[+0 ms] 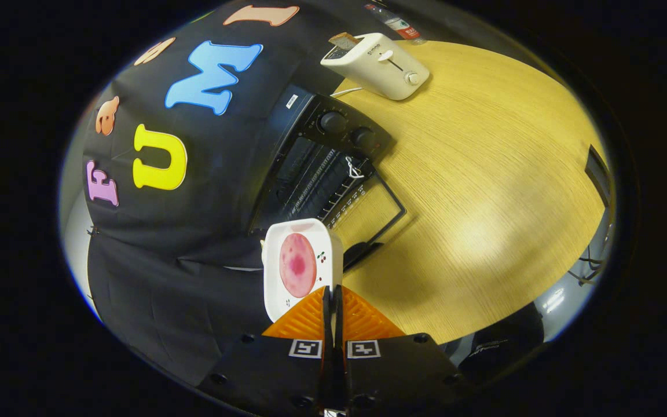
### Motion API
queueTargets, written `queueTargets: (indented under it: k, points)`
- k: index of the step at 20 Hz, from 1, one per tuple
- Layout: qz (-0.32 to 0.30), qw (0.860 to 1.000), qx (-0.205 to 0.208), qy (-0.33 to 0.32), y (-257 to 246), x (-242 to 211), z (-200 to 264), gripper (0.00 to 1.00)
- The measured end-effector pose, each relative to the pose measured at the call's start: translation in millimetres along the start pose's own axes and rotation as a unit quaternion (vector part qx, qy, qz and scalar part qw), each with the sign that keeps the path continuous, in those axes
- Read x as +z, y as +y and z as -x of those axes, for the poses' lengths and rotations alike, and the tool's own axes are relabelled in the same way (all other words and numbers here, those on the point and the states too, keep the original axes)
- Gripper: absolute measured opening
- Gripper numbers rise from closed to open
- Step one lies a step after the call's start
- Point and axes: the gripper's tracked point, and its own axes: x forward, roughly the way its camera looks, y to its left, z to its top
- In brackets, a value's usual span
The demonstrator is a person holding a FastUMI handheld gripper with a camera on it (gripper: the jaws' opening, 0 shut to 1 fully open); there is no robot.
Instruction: Open the toaster oven, put the food inside, and close the toaster oven door.
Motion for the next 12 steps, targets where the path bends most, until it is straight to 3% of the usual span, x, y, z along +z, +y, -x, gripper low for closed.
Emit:
queueTargets:
  k: [12]
  points:
    - [-0.095,0.995,0.006,-0.040,12,52,-125,0.02]
